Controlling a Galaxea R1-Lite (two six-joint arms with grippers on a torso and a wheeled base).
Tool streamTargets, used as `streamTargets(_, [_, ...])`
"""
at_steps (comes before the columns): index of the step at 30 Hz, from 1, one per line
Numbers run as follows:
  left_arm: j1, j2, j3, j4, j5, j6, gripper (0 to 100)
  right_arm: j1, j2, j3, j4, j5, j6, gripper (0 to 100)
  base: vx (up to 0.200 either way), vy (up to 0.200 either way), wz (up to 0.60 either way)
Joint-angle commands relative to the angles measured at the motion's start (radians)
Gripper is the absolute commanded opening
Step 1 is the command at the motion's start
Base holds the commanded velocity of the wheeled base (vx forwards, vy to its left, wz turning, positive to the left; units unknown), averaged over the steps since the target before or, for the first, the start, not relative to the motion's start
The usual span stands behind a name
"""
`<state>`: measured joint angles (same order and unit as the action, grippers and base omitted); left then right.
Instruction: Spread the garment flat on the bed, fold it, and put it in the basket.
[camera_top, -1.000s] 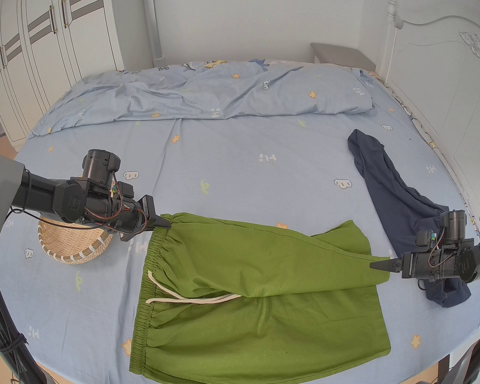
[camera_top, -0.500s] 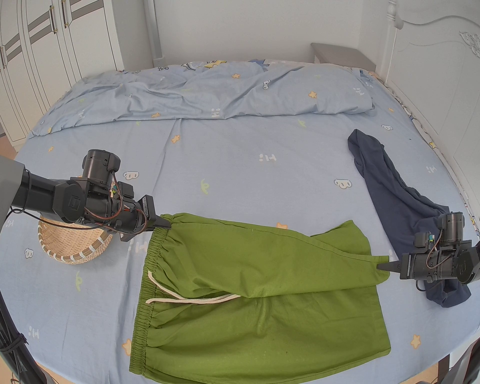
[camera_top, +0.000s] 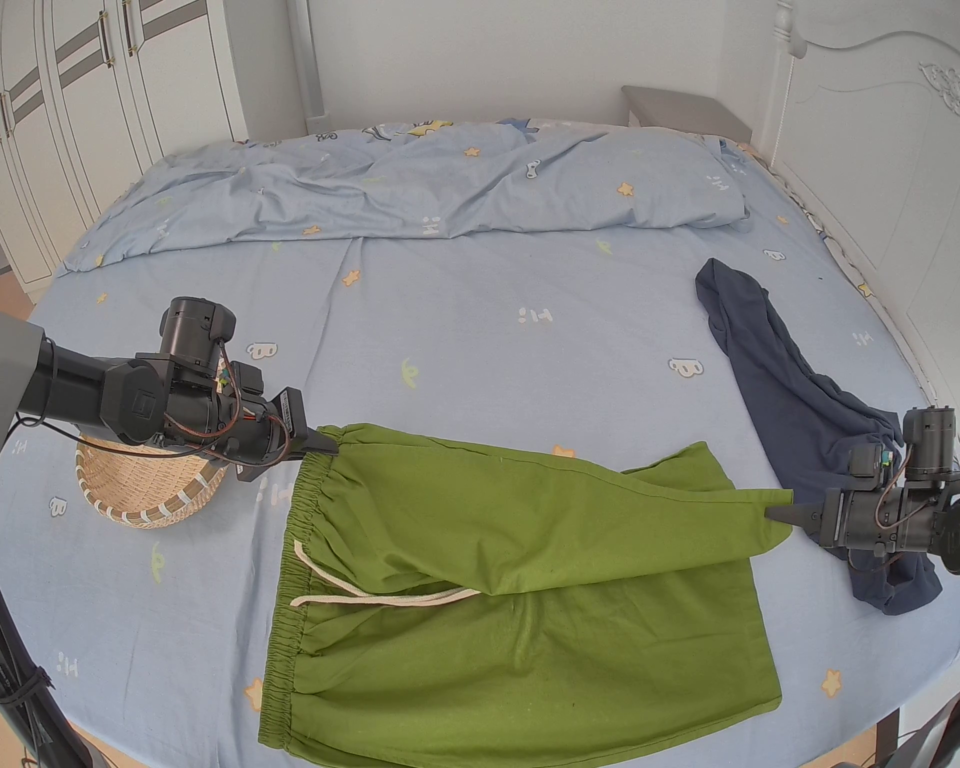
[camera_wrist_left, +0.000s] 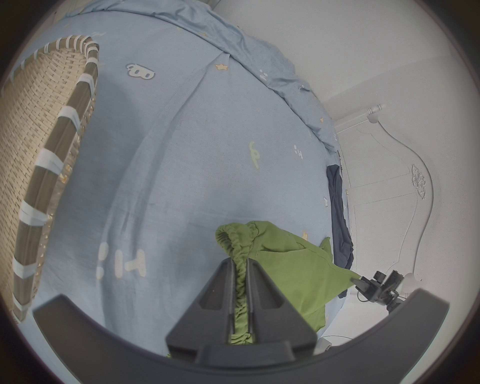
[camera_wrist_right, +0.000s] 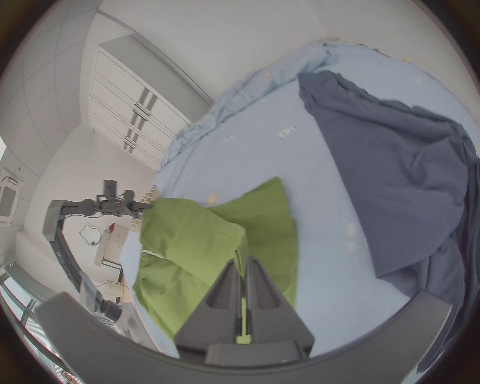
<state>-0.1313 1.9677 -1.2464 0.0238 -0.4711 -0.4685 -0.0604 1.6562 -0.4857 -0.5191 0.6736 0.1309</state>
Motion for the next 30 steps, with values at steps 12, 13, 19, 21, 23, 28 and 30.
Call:
streamTargets(12, [0.045,-0.075,0.07,-0.131,-0.003,-0.027,0,0.33,-0.518,-0.241,0.481,-0.019,0.148,0,0.0,0.0,0.0])
streamTargets(13, [0.045,-0.073,0.07,-0.131,-0.003,-0.027,0,0.323,-0.512,-0.241,0.479,-0.02,0.148,0,0.0,0.0,0.0])
streamTargets(19, [0.048,-0.072,0.068,-0.131,-0.003,-0.028,0,0.301,-0.469,-0.251,0.473,-0.022,0.148,0,0.0,0.0,0.0])
streamTargets(21, [0.048,-0.07,0.068,-0.133,-0.003,-0.028,0,0.272,-0.417,-0.254,0.447,-0.02,0.144,0,0.0,0.0,0.0])
streamTargets(23, [0.048,-0.069,0.07,-0.133,-0.001,-0.028,0,0.255,-0.372,-0.252,0.403,-0.019,0.144,0,0.0,0.0,0.0])
streamTargets(28, [0.056,-0.062,0.071,-0.133,0.0,-0.028,0,0.206,-0.262,-0.257,0.301,-0.009,0.144,0,0.0,0.0,0.0])
streamTargets(30, [0.059,-0.061,0.071,-0.136,0.006,-0.027,0,0.194,-0.214,-0.275,0.269,-0.009,0.144,0,0.0,0.0,0.0])
